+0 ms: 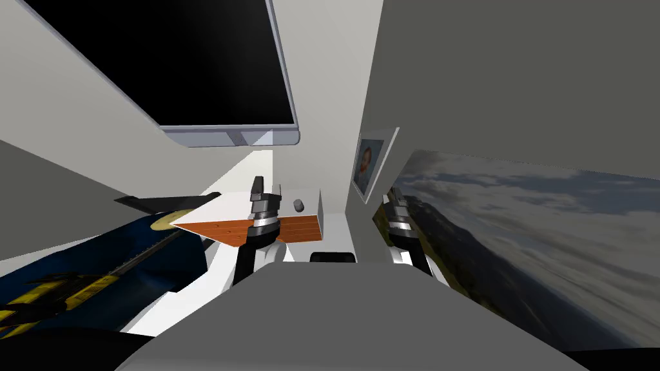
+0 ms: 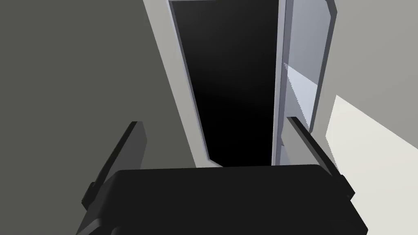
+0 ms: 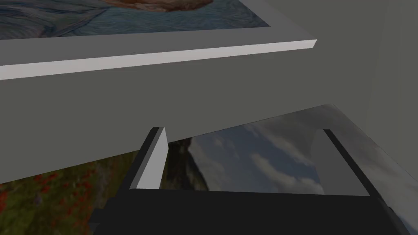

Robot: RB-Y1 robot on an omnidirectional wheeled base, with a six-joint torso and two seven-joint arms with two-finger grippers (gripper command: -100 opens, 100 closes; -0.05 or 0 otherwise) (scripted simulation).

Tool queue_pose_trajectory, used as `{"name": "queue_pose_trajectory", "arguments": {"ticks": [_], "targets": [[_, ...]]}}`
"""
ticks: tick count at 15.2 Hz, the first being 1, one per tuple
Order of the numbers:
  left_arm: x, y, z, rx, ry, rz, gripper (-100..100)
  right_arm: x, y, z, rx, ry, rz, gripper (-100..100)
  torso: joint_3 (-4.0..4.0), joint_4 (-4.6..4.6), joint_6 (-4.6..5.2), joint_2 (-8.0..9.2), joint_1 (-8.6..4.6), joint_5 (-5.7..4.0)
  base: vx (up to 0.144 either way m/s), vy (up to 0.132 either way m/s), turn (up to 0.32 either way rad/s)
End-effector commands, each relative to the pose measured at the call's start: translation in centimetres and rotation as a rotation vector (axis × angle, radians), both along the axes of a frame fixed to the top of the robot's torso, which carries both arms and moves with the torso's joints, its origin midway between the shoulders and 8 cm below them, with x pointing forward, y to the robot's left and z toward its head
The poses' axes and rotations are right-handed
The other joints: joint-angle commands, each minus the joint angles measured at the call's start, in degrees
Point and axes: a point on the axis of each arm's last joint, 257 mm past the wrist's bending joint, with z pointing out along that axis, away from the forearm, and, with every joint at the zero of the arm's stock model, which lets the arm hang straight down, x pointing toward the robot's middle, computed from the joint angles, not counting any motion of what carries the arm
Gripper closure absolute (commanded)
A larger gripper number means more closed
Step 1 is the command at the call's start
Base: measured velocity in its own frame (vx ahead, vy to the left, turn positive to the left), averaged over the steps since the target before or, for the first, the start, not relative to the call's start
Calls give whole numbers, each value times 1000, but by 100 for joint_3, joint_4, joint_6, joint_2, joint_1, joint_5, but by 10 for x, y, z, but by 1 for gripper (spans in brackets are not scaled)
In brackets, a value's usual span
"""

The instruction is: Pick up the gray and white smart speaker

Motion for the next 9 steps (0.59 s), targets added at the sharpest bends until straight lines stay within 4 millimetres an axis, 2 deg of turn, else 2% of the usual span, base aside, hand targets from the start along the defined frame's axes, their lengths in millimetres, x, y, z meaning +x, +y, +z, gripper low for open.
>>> {"name": "queue_pose_trajectory", "arguments": {"ticks": [1,8,9], "targets": [[6,-1,-5,43,33,-4,-100,0,0,0,0,0,0,0,0,0,0,0,0,0,6,9,-76],[25,6,-27,132,144,22,-100,0,0,0,0,0,0,0,-4,-2,2,-7,19,4,14,36,-116],[32,10,-34,156,181,35,-100,0,0,0,0,0,0,0,-4,-2,1,-6,19,4,12,39,-84]]}}
